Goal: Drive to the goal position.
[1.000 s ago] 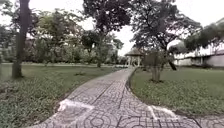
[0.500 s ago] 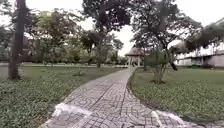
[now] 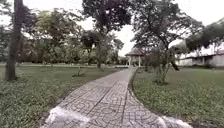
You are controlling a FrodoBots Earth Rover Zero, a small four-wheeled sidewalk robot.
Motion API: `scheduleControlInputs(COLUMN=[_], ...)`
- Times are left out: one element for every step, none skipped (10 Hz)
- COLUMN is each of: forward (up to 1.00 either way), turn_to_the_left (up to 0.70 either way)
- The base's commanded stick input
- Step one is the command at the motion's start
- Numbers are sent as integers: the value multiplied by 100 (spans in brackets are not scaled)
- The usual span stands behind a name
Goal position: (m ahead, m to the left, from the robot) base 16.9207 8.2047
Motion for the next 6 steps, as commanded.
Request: scheduleControlInputs(forward=[30, 30, 30, 30, 30, 30], turn_to_the_left=[0, 0, 0, 0, 0, 0])
